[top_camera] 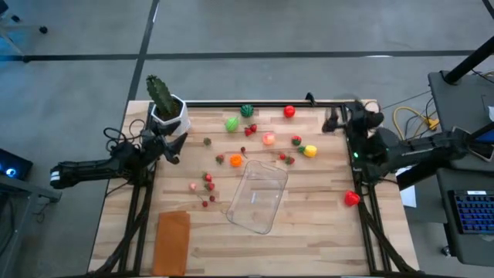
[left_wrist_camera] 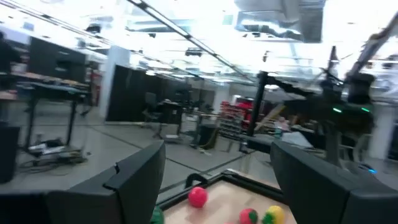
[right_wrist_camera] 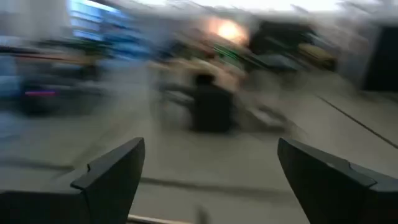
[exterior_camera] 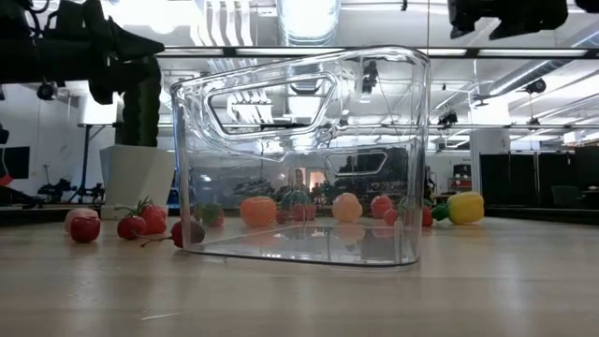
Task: Pick and placing Produce into tupperware
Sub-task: Put the red apple into the transparent bin
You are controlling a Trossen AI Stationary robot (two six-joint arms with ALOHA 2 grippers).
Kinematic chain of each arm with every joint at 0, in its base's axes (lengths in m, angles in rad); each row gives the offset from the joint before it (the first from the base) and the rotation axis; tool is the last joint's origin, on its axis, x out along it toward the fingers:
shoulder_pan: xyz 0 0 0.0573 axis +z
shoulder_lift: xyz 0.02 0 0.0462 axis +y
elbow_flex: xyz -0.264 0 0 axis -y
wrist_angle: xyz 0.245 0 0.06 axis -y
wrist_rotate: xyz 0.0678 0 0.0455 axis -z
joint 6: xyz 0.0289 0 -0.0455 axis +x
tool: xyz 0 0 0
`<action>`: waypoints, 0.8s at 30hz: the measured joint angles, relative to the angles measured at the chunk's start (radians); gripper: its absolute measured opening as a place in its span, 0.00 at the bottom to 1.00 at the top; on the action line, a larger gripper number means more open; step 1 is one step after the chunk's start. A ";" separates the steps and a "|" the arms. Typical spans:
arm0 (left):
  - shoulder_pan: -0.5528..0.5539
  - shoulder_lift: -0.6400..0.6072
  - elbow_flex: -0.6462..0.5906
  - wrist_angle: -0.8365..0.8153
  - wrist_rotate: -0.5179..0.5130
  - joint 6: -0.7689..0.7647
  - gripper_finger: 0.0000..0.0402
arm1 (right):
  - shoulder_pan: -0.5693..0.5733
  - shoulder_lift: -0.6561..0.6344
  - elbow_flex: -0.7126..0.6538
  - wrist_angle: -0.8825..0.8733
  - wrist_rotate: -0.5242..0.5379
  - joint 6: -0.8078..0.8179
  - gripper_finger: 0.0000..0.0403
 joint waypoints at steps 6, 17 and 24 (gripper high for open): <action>0.000 0.002 0.000 -0.098 0.128 -0.149 0.69 | -0.030 0.126 0.132 0.000 -0.016 0.034 0.89; 0.000 0.091 0.000 -0.141 0.439 -0.057 0.69 | -0.045 0.295 0.248 0.000 -0.064 -0.117 0.89; 0.000 0.119 0.004 0.013 0.285 0.060 0.69 | -0.125 0.305 0.235 0.000 -0.371 0.064 0.89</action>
